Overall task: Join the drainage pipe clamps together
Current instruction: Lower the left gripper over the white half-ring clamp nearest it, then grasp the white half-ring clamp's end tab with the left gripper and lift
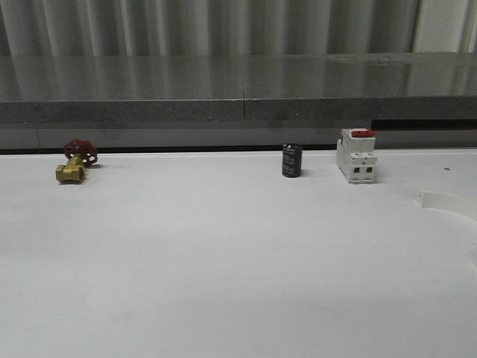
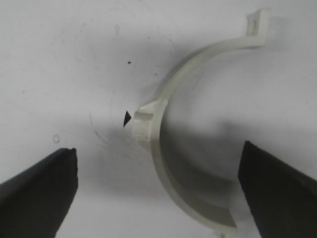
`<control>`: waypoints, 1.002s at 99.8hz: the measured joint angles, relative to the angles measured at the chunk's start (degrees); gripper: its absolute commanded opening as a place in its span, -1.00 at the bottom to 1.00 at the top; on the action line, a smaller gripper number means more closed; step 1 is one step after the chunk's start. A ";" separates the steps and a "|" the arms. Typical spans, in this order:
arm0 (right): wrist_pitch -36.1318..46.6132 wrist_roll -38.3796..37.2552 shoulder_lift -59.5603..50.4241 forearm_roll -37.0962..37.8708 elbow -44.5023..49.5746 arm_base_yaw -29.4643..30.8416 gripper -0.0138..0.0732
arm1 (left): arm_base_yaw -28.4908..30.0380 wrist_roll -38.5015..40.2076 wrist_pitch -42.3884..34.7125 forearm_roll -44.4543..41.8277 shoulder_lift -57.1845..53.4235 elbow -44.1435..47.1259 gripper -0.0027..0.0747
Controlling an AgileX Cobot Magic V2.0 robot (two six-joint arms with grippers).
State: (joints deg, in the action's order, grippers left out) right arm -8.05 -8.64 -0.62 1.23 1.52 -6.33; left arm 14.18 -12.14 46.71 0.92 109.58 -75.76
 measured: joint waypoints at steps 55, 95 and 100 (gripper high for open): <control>0.00 0.00 0.00 0.00 0.00 0.00 -0.84 | 0.00 -1.39 -0.37 0.62 7.70 -5.21 0.72; 0.00 0.00 0.00 0.00 0.00 0.00 -0.84 | 0.00 -1.48 -0.25 1.07 7.94 -5.32 0.71; 0.00 0.00 0.00 0.00 0.00 0.00 -0.84 | 0.00 -1.48 -0.14 1.07 7.94 -5.32 0.67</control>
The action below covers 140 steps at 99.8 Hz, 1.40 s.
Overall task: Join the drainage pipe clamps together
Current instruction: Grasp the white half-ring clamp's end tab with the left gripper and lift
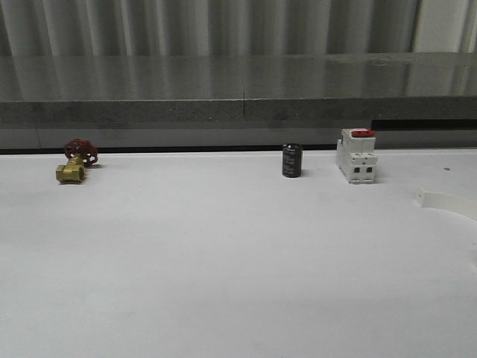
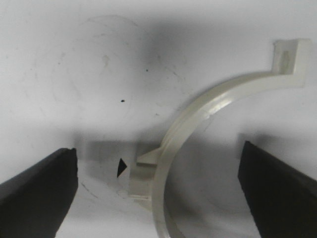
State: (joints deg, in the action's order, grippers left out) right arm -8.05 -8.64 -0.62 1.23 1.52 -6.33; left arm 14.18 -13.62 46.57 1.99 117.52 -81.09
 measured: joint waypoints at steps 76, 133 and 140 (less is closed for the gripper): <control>0.00 0.00 0.00 0.00 0.00 0.00 -0.84 | -0.47 -0.04 5.87 1.27 -2.70 0.00 -0.99; 0.00 0.00 0.00 0.00 0.00 0.00 -0.84 | -18.09 9.72 9.05 5.58 -16.29 2.51 -0.99; 0.00 0.00 0.00 0.00 0.00 0.00 -0.84 | -21.48 12.10 8.42 5.71 -16.29 2.56 -0.99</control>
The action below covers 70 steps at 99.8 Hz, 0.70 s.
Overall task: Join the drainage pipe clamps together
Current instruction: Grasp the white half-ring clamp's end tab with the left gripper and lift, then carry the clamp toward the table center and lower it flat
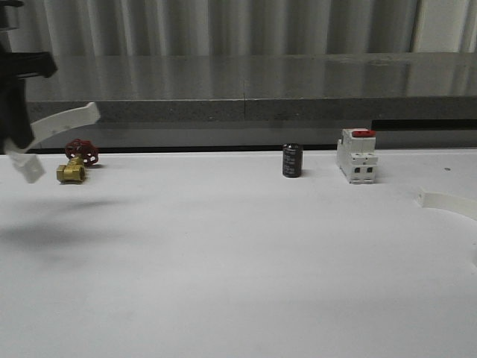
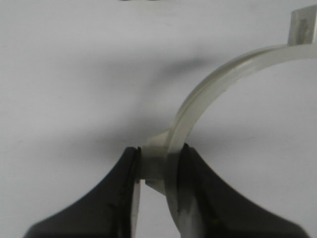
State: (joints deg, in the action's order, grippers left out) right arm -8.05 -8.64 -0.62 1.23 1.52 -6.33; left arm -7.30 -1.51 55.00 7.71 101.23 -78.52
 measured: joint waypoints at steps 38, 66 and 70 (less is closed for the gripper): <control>0.00 0.00 0.00 0.00 0.00 0.00 -0.84 | -13.69 14.93 -8.98 0.35 4.35 0.00 -0.98; 0.00 0.00 0.00 0.00 0.00 0.00 -0.84 | -17.69 19.03 -9.25 0.46 11.27 0.00 -0.98; 0.00 0.00 0.00 0.00 0.00 0.00 -0.84 | -18.12 19.62 -9.50 0.46 11.51 0.00 -0.98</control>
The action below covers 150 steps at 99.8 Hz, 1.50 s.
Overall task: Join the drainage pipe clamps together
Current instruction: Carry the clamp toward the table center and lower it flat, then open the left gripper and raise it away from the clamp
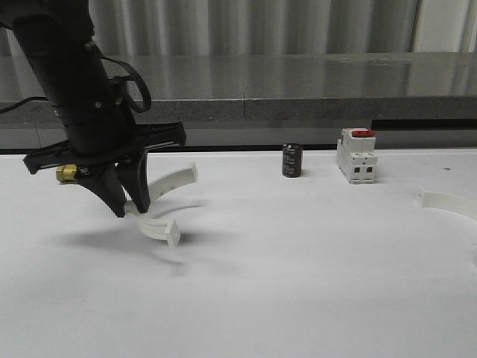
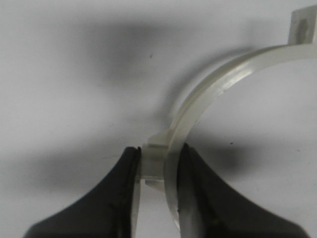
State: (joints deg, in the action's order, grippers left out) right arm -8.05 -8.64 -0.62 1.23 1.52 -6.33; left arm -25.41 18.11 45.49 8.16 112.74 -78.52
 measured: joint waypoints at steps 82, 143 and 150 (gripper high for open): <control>0.00 0.00 0.00 0.00 0.00 0.00 -0.84 | -3.38 3.86 -3.98 -0.21 3.36 0.00 -0.98; 0.00 0.00 0.00 0.00 0.00 0.00 -0.84 | -3.63 3.86 -4.38 -0.94 3.38 -0.30 0.80; 0.00 0.00 0.00 0.00 0.00 0.00 -0.84 | -3.73 3.49 -4.38 -2.08 3.27 -0.30 0.80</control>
State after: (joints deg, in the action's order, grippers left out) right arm -8.05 -8.64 -0.62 1.23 1.52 -6.33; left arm -29.14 21.60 41.11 6.08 116.01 -78.83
